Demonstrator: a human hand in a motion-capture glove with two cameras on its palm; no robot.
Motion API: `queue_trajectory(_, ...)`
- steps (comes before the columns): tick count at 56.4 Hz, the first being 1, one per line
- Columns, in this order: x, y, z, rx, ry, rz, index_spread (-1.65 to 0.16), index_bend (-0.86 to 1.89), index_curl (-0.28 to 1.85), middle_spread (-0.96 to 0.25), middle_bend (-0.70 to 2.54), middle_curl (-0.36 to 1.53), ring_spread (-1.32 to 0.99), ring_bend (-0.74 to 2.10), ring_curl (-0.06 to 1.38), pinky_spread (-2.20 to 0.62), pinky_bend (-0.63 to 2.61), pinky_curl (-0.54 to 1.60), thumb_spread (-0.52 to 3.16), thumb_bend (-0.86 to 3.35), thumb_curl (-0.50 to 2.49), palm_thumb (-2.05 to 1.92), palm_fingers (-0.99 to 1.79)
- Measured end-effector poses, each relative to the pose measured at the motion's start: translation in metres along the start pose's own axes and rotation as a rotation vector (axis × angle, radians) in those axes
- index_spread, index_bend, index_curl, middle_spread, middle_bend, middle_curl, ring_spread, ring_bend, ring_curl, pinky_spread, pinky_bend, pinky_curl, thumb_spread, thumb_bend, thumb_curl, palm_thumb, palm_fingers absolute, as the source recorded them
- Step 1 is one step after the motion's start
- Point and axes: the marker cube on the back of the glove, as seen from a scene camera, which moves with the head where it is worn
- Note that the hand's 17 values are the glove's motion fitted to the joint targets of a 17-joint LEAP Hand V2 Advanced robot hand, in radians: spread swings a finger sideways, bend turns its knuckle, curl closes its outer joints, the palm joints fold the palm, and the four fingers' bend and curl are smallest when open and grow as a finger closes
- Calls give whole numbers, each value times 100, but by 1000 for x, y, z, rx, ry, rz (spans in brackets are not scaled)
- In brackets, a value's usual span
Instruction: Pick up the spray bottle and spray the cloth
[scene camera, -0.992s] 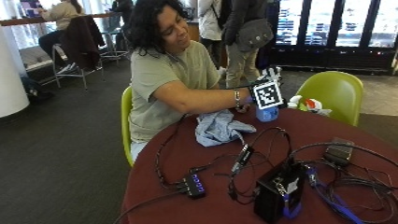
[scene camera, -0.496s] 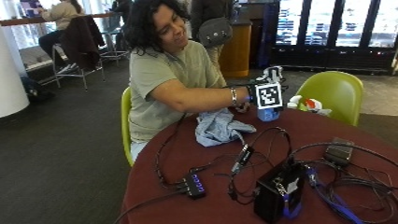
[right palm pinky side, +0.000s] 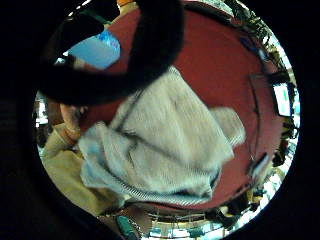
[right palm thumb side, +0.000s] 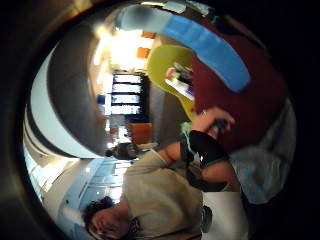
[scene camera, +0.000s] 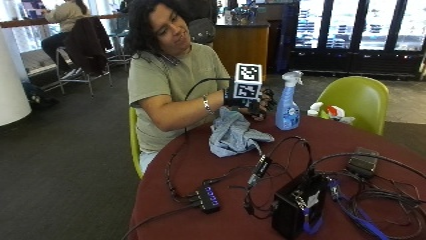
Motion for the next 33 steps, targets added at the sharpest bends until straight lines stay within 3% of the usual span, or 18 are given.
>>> queue_trajectory(15, -10, 69, 0, 88, 135, 14, -39, 14, 34, 2, 19, 34, -2, 26, 32, 24, 36, 36, 103, -3, 51, 65, 30)
queue_trajectory(33, 8, 103, 11, 156, 167, 33, -39, 16, 30, 2, 24, 35, -4, 20, 29, 24, 26, 33, 108, -2, 47, 71, 28)
